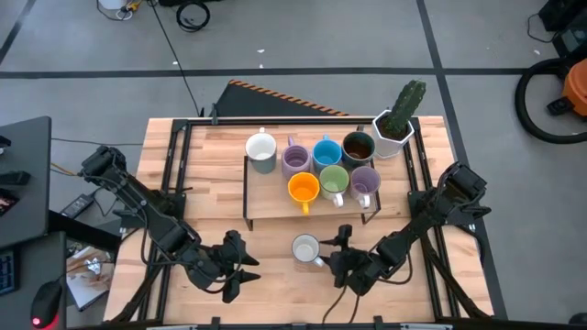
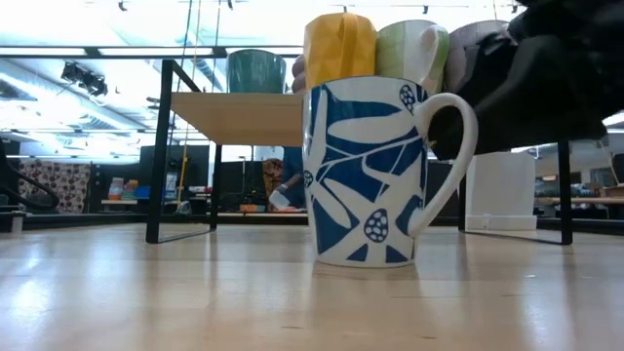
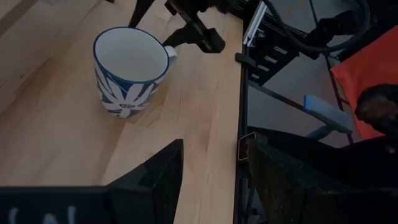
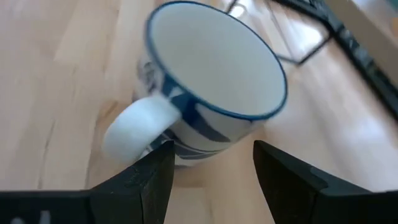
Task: Place coffee mugs
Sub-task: Put the white mug on the shelf
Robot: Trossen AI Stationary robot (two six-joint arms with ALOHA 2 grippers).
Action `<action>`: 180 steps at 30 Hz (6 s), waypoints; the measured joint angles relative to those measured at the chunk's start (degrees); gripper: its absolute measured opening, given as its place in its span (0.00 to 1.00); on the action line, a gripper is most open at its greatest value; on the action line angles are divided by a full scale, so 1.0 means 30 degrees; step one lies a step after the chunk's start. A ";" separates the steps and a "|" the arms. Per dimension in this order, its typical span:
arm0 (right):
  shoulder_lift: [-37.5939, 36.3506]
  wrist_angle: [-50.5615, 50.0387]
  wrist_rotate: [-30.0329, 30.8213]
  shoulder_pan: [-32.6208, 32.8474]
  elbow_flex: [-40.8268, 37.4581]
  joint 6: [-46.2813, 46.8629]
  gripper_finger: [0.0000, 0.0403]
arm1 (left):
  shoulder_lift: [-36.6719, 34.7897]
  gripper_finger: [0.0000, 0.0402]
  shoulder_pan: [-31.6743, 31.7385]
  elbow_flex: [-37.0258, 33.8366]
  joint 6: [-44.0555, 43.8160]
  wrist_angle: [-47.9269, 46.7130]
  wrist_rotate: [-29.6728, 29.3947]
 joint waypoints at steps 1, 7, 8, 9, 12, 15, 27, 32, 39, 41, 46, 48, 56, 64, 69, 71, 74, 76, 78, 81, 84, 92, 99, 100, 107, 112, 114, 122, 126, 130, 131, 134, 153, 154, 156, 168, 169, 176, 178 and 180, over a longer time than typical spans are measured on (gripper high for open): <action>0.0000 -0.0011 -0.0005 -0.0028 0.0000 0.0983 0.56 | 0.0000 0.47 -0.0003 0.0000 0.0000 -0.0004 0.0000; 0.0000 0.0591 -0.0892 -0.0403 0.0000 0.5986 0.56 | 0.0000 0.47 0.0019 0.0000 -0.0007 0.0000 -0.0007; 0.0000 0.0715 -0.1068 -0.0498 0.0000 0.6462 0.56 | 0.0000 0.47 0.0019 0.0000 -0.0007 0.0000 -0.0007; 0.0000 0.0836 -0.1161 -0.0577 0.0000 0.6877 0.56 | 0.0000 0.47 0.0019 0.0000 -0.0013 -0.0007 -0.0007; 0.0000 0.1380 -0.1207 -0.0790 0.0000 0.7436 0.56 | 0.0000 0.47 0.0019 0.0000 -0.0148 0.0007 -0.0004; 0.0000 0.1775 -0.1250 -0.0985 0.0000 0.7853 0.56 | 0.0000 0.47 0.0019 0.0000 -0.0153 0.0015 -0.0007; 0.0000 0.0719 -0.2863 0.0333 0.0000 0.4829 0.56 | 0.0000 0.47 -0.0160 0.0000 -0.0287 0.0007 0.0226; 0.0000 0.1909 -0.4466 0.0980 0.0000 0.3045 0.56 | 0.0000 0.47 -0.0041 0.0000 -0.0291 0.0000 0.0219; 0.1246 0.3403 -0.5544 0.0213 0.0007 0.2573 0.54 | 0.0000 0.47 0.0143 0.0000 -0.0299 0.0013 0.0198; 0.1934 0.4708 -0.5906 -0.0003 0.0010 0.2381 0.53 | 0.0000 0.47 0.0143 0.0000 -0.0299 0.0000 0.0204; 0.3176 0.6385 -0.5761 -0.0571 0.0225 0.1683 0.52 | 0.0000 0.47 0.0128 0.0000 -0.0296 0.0058 0.0220; 0.3556 0.6534 -0.5904 -0.0854 0.0667 0.1300 0.51 | 0.0000 0.47 0.0128 0.0000 -0.0299 0.0073 0.0270; 0.4736 0.6461 -0.6739 -0.1529 0.3097 -0.0785 0.51 | 0.0000 0.47 0.0128 0.0000 -0.0299 0.0079 0.0336; 0.4590 0.6383 -0.7004 -0.1824 0.3733 -0.1250 0.51 | 0.0000 0.47 0.0121 0.0000 -0.0291 0.0102 0.0342; 0.4300 0.4829 -0.7014 -0.1389 0.3708 -0.0788 0.51 | 0.0000 0.47 0.0121 0.0000 -0.0285 0.0087 0.0356; 0.3993 0.3982 -0.7014 -0.1035 0.3716 -0.0749 0.51 | 0.0000 0.47 0.0121 0.0000 -0.0255 0.0095 0.0501; 0.3669 0.2721 -0.6564 -0.0498 0.3716 -0.0700 0.51 | 0.0000 0.47 0.0121 0.0000 -0.0248 0.0086 0.0781; 0.3423 0.2052 -0.5230 -0.0151 0.3716 -0.0826 0.51 | 0.0000 0.47 0.0114 0.0000 -0.0248 0.0087 0.0787; 0.3231 0.1756 -0.3501 0.0132 0.3716 -0.1311 0.51 | 0.0000 0.47 0.0118 0.0000 -0.0248 0.0080 0.0787; 0.3198 0.1697 -0.1769 0.0347 0.3716 -0.1980 0.51 | 0.0000 0.47 0.0121 0.0000 -0.0272 0.0080 0.0787; 0.3205 0.1920 -0.2638 0.0071 0.3716 -0.2045 0.51 | 0.0000 0.47 0.0121 0.0000 -0.0284 0.0080 0.0787; 0.3311 0.4459 -0.4437 -0.1153 0.3708 -0.3570 0.51 | 0.0000 0.47 0.0121 0.0000 -0.0289 0.0080 0.0780; 0.3361 0.4793 -0.5234 -0.1847 0.3701 -0.3814 0.51 | 0.0000 0.47 0.0121 0.0000 -0.0299 0.0102 0.0780; 0.3323 0.4725 -0.5058 -0.1746 0.3694 -0.3862 0.51 | 0.0099 0.47 0.0121 0.0000 -0.0305 0.0191 0.0766; 0.1646 0.1265 -0.4784 -0.0782 0.3708 -0.3174 0.51 | 0.1649 0.47 0.0353 0.0000 -0.0213 0.1439 0.1547; -0.0203 -0.2995 -0.4182 -0.0118 0.3623 -0.1531 0.51 | 0.2960 0.47 0.0493 0.1322 0.0390 0.1229 0.1665; -0.0958 -0.4258 -0.3681 0.0230 0.3193 -0.0672 0.51 | 0.3770 0.46 0.0485 0.2513 0.0956 0.0370 0.1672; -0.4693 -0.4757 -0.2095 0.1465 -0.0608 0.2078 0.51 | 0.6573 0.42 0.0582 0.6738 0.1872 -0.3964 0.1664; -0.6359 -0.3990 -0.1878 0.1820 -0.2299 0.1872 0.51 | 0.7402 0.42 0.0778 0.8333 0.1880 -0.5770 0.1619; -0.7641 -0.2878 -0.1937 0.1943 -0.3651 0.1066 0.51 | 0.7998 0.42 0.1208 0.9598 0.1890 -0.7028 0.1530; -0.7881 -0.2754 -0.1957 0.1953 -0.3891 0.0870 0.51 | 0.8104 0.42 0.1337 0.9859 0.1907 -0.7059 0.1527; -0.8391 -0.1983 -0.1973 0.1973 -0.4591 0.0413 0.51 | 0.8459 0.42 0.1757 1.0459 0.1927 -0.7778 0.1785; -0.8153 0.3870 -0.0988 0.2460 -0.6011 -0.2329 0.51 | 1.0127 0.42 0.3670 1.2998 0.8137 -1.2247 0.3316; -0.8153 0.3851 -0.0982 0.2460 -0.6011 -0.2258 0.51 | 1.0126 0.42 0.3677 1.2998 0.8660 -1.2241 0.3330; -0.8153 0.3858 -0.0989 0.2460 -0.6011 -0.2116 0.51 | 1.0127 0.42 0.3662 1.2998 0.9625 -1.2251 0.3341; -0.8153 0.3924 -0.0996 0.2452 -0.6011 -0.1997 0.51 | 1.0120 0.42 0.4796 1.2998 1.1830 -1.2174 0.2660; -0.8153 0.3924 -0.0996 0.2452 -0.6011 -0.1894 0.51 | 1.0120 0.42 0.4916 1.2998 1.1883 -1.2146 0.2788; -0.8145 0.3890 -0.1011 0.2449 -0.6011 -0.1746 0.51 | 1.0584 0.42 0.5865 1.2990 1.0316 -1.0534 0.4813; -0.8145 0.3834 -0.1049 0.2467 -0.6003 -0.1670 0.51 | 1.0770 0.42 0.6095 1.2999 0.9832 -0.9956 0.5551; -0.8145 0.3786 -0.1048 0.2548 -0.6003 -0.1651 0.51 | 1.1073 0.42 0.6183 1.3012 0.9430 -1.0032 0.5769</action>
